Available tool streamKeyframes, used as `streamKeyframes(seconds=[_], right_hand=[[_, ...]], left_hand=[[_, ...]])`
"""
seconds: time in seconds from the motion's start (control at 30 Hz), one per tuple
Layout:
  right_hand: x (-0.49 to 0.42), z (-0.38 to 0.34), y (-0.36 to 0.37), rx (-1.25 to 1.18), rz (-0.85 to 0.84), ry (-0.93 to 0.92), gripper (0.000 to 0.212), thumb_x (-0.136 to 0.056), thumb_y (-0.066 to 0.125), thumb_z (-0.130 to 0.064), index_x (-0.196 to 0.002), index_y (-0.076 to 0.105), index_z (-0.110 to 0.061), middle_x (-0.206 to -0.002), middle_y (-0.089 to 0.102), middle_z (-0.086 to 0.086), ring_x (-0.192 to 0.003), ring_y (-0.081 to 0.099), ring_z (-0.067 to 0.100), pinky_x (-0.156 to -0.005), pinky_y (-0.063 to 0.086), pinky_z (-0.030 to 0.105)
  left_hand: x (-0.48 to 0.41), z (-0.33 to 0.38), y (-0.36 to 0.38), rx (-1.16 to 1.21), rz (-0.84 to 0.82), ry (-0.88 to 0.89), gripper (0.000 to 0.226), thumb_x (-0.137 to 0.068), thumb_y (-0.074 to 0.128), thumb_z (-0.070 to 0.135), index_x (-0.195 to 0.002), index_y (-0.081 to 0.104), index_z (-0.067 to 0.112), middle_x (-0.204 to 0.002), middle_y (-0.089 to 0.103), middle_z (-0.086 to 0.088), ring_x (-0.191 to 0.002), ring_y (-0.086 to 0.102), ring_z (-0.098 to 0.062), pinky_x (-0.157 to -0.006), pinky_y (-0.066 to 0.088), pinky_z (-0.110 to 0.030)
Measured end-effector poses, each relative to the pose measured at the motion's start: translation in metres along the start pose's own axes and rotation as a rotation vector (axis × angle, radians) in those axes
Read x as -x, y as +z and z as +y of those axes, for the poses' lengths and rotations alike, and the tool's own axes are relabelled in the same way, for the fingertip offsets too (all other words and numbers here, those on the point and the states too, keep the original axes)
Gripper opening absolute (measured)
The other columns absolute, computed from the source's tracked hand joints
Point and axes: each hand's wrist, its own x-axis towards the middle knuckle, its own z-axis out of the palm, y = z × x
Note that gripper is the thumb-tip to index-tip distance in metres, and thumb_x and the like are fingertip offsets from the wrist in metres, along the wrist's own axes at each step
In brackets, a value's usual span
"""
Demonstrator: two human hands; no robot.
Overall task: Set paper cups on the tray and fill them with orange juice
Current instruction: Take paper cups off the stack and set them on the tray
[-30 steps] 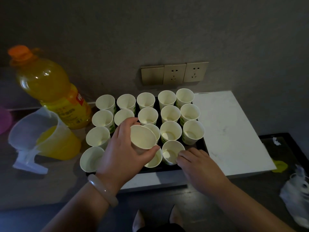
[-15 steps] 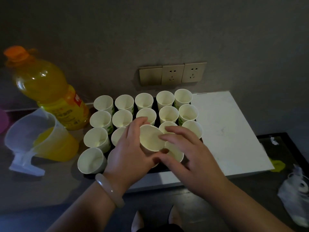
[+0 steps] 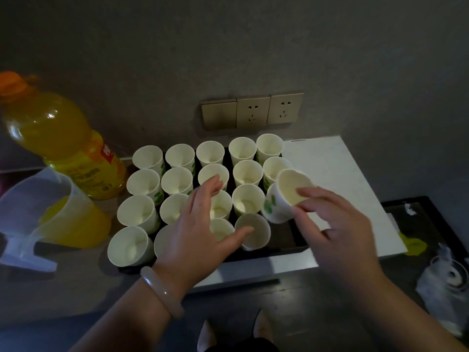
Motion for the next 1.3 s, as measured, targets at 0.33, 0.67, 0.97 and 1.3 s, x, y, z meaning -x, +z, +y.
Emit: streamKeyframes(seconds=[0.33,0.67,0.97,1.3], right_hand=[[0.039,0.047,-0.003,0.155,-0.020,-0.041,0.027,-0.082,0.061,-0.030,-0.085,0.075,-0.008,-0.103,0.071,0.007,-0.103,0.064,0.024,-0.086,0.053,0.037],[0.048,0.075,0.037,0.124,-0.094,-0.039,0.006,-0.072,0.079,-0.016,-0.075,0.076,-0.011,-0.097,0.071,0.003,-0.098,0.062,0.014,-0.084,0.046,0.015],[0.048,0.078,0.045,0.181,-0.202,-0.050,0.008,-0.072,0.081,-0.012,-0.077,0.076,-0.010,-0.091,0.069,0.001,-0.080,0.065,0.018,-0.068,0.056,0.027],[0.040,0.072,0.040,0.343,-0.329,-0.077,0.014,-0.081,0.070,-0.028,-0.076,0.066,-0.015,-0.078,0.065,-0.005,-0.070,0.056,0.016,-0.058,0.046,0.026]], left_hand=[[-0.001,-0.001,0.014,-0.137,-0.001,-0.013,0.066,-0.084,0.066,0.039,-0.140,0.036,0.025,-0.127,0.039,0.022,-0.111,0.032,0.014,-0.089,0.030,-0.010],[-0.001,-0.008,0.011,-0.180,0.005,-0.046,0.064,-0.085,0.064,0.038,-0.141,0.037,0.024,-0.137,0.043,0.011,-0.115,0.037,0.005,-0.092,0.031,-0.014],[0.004,-0.013,0.006,-0.207,0.026,-0.068,0.062,-0.085,0.063,0.041,-0.140,0.037,0.028,-0.135,0.044,0.013,-0.101,0.041,0.006,-0.082,0.038,-0.018],[0.004,-0.014,0.008,-0.195,0.021,-0.065,0.060,-0.086,0.063,0.041,-0.139,0.037,0.030,-0.136,0.044,0.014,-0.100,0.041,0.007,-0.081,0.036,-0.016]])
